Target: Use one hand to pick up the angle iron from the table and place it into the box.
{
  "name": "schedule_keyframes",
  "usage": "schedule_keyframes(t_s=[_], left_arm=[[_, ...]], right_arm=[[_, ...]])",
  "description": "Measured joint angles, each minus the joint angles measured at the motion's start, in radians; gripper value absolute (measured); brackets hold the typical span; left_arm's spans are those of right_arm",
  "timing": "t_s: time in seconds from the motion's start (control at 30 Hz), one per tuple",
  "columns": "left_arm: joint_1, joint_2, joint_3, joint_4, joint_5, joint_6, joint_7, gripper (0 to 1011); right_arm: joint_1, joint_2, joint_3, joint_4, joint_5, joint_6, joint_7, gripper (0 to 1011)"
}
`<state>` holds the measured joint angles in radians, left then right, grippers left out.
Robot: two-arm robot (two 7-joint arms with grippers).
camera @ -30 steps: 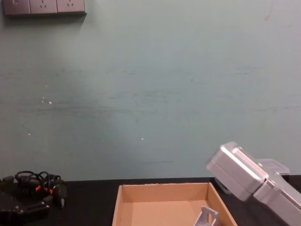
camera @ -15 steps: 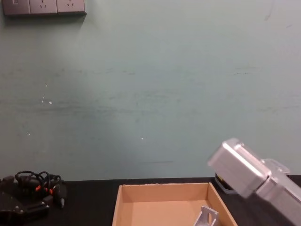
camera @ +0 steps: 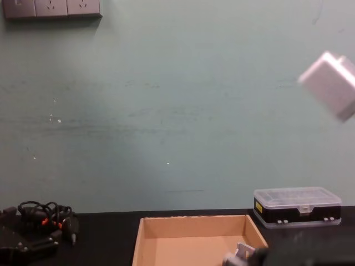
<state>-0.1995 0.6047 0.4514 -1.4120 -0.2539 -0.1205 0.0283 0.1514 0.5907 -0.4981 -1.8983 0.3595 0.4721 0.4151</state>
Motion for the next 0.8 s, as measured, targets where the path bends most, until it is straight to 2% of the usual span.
schedule_keyframes(t_s=[0.17, 0.33, 0.53, 0.63, 0.8], left_arm=[[0.0, 0.0, 0.0, 0.0, 0.0, 0.0, 0.0, 1011], [0.0, 0.0, 0.0, 0.0, 0.0, 0.0, 0.0, 1011], [0.0, 0.0, 0.0, 0.0, 0.0, 0.0, 0.0, 1011], [0.0, 0.0, 0.0, 0.0, 0.0, 0.0, 0.0, 1011], [0.0, 0.0, 0.0, 0.0, 0.0, 0.0, 0.0, 1011]], right_arm=[[0.024, 0.003, 0.048, 0.005, -0.015, -0.026, -0.03, 127], [0.058, -0.017, 0.064, 0.055, -0.038, -0.043, -0.045, 127], [0.14, -0.074, 0.055, 0.187, -0.072, -0.065, -0.043, 127], [0.191, -0.116, 0.039, 0.286, -0.088, -0.083, -0.028, 127], [0.25, -0.167, 0.021, 0.403, -0.108, -0.109, -0.013, 127]])
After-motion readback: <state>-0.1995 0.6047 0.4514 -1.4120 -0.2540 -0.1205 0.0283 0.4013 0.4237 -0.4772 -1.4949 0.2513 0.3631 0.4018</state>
